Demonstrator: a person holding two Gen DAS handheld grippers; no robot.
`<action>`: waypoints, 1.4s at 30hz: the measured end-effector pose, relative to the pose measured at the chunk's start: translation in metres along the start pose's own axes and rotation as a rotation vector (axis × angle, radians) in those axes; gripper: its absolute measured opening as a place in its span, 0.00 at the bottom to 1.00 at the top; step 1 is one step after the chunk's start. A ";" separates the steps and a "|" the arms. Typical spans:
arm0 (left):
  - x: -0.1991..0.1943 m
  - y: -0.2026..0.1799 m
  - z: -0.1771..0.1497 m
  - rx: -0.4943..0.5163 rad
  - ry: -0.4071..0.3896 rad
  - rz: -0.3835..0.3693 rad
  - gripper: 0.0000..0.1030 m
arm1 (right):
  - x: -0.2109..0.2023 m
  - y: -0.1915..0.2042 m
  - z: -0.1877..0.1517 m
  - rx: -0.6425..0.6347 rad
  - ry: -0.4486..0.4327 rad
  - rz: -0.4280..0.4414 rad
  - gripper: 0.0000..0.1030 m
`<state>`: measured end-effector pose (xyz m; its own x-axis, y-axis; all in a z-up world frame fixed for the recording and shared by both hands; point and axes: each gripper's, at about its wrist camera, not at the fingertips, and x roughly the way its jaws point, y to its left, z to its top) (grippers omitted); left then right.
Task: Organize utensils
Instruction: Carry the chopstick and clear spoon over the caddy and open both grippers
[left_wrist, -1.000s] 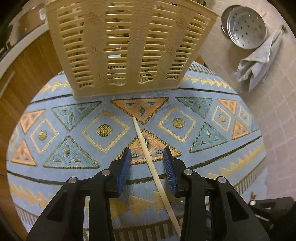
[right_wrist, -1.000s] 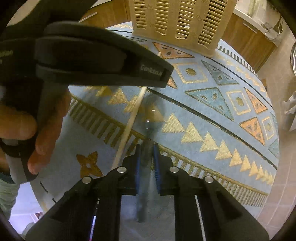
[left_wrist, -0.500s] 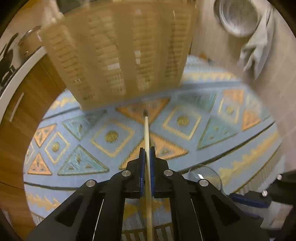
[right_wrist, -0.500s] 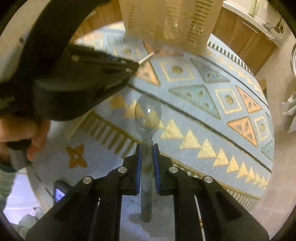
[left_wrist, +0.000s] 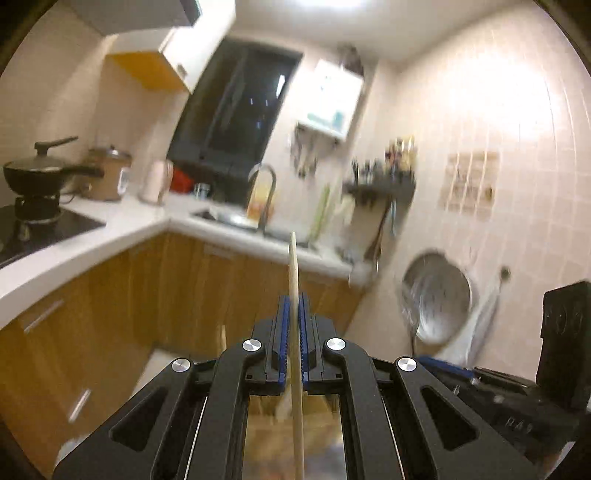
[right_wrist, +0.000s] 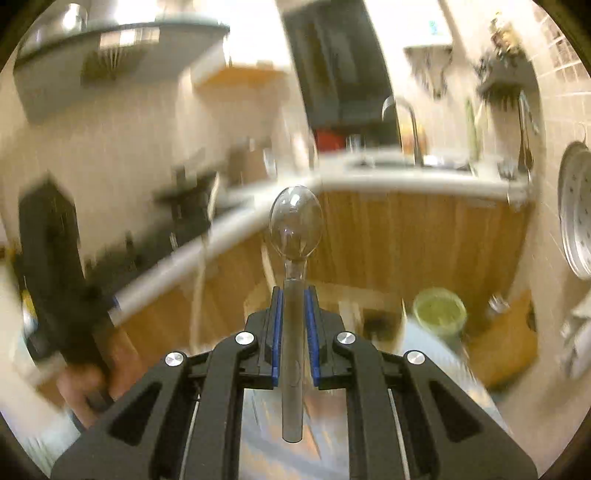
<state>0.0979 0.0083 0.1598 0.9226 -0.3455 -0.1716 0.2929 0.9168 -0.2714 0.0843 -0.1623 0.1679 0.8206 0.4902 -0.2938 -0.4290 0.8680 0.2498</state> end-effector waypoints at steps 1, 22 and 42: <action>0.010 0.000 0.002 0.009 -0.018 0.029 0.03 | 0.006 0.004 0.007 -0.006 -0.040 -0.023 0.10; 0.071 0.001 -0.025 0.123 -0.232 0.250 0.03 | 0.111 -0.023 -0.039 -0.056 -0.086 -0.151 0.10; -0.057 0.008 -0.034 0.123 -0.162 0.224 0.75 | -0.014 -0.018 -0.074 -0.066 -0.066 -0.134 0.47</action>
<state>0.0393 0.0281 0.1351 0.9928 -0.1048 -0.0578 0.0970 0.9874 -0.1254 0.0525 -0.1785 0.0992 0.8940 0.3657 -0.2588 -0.3366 0.9295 0.1509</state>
